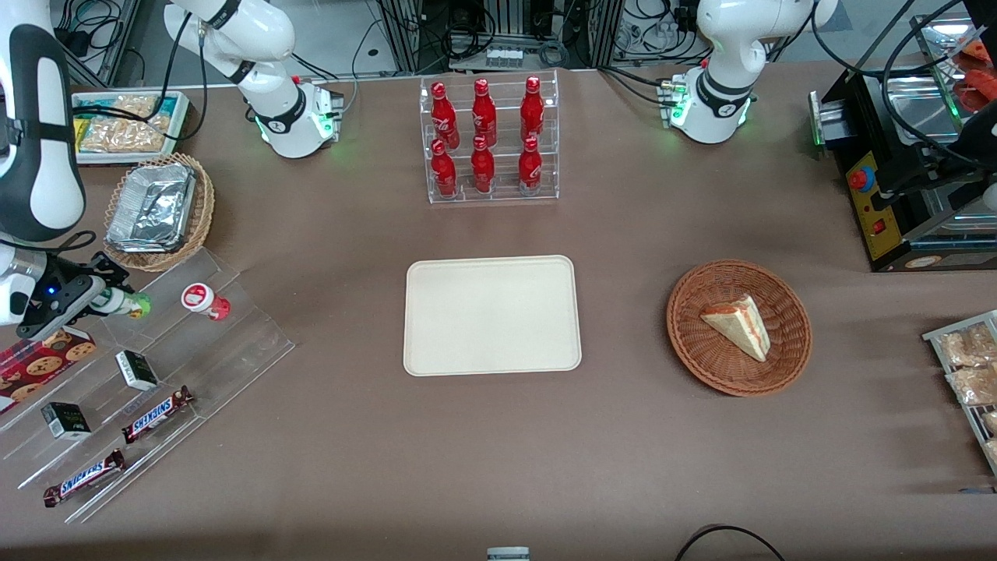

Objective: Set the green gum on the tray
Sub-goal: 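Lift the green gum bottle and carry it over the cream tray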

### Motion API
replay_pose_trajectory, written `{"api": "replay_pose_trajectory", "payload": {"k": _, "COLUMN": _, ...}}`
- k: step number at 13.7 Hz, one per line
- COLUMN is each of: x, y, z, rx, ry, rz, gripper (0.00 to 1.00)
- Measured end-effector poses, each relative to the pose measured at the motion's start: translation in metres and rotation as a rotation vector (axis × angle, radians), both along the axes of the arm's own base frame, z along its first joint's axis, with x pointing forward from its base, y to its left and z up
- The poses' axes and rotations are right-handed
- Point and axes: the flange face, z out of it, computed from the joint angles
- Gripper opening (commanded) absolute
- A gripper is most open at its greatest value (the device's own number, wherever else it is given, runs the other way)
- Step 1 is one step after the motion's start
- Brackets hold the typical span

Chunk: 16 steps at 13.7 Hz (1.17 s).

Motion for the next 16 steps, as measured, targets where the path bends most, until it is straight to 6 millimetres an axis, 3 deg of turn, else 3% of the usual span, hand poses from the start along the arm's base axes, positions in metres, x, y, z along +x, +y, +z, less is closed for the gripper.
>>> {"api": "replay_pose_trajectory", "payload": {"k": 4, "x": 0.014, "y": 0.075, "z": 0.022, "rx": -0.011, "ry": 0.035, "rz": -0.077, "gripper": 0.0}}
{"api": "replay_pose_trajectory", "payload": {"k": 9, "x": 0.02, "y": 0.183, "z": 0.023, "rx": -0.049, "ry": 0.052, "rz": -0.207, "gripper": 0.0}}
{"api": "replay_pose_trajectory", "payload": {"k": 16, "x": 0.004, "y": 0.378, "z": 0.015, "rx": -0.108, "ry": 0.007, "rz": -0.49, "gripper": 0.0}}
